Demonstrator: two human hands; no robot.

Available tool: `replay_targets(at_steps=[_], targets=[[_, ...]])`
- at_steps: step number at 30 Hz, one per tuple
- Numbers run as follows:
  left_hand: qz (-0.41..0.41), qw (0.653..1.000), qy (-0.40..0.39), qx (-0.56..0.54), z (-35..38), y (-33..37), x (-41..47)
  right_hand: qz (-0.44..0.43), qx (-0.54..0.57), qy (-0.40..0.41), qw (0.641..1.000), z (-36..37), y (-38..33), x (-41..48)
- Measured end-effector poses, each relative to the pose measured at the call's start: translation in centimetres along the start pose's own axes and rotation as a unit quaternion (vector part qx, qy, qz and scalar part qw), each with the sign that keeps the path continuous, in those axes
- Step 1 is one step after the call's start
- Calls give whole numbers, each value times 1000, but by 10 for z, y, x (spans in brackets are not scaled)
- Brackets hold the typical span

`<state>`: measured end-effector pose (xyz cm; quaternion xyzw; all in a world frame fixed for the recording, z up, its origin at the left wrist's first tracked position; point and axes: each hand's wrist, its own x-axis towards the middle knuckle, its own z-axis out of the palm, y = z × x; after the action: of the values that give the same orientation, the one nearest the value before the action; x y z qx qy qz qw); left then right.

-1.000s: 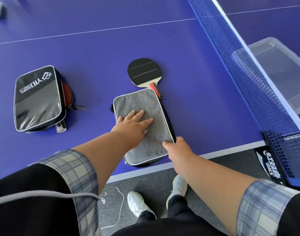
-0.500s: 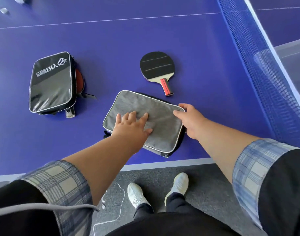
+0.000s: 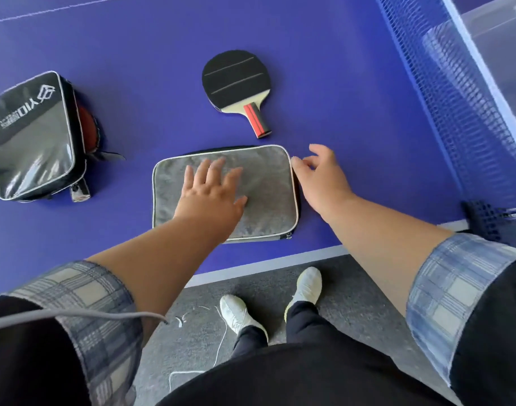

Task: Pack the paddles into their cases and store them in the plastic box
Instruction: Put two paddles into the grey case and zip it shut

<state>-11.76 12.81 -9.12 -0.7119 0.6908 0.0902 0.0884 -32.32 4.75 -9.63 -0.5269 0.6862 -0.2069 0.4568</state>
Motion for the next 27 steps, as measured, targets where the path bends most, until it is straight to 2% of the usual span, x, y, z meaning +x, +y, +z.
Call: replay_targets(at_steps=[2,6,9,21,27], targets=[[30,999,6,-31,7,1,11,15,-27,-1,1000,-7,23,-26],[3,998,37,-42,25,2,16,37,-49,-52,997,1,59,-80],[7,998,46,-41,30,2,17,52,-60,-60,995,15,67,-98],[8,998,44,-50,29,3,15,140,-49,15,989,37,47,-105],[14,996,55,-65,31,3,15,137,-65,42,988,44,44,-110]])
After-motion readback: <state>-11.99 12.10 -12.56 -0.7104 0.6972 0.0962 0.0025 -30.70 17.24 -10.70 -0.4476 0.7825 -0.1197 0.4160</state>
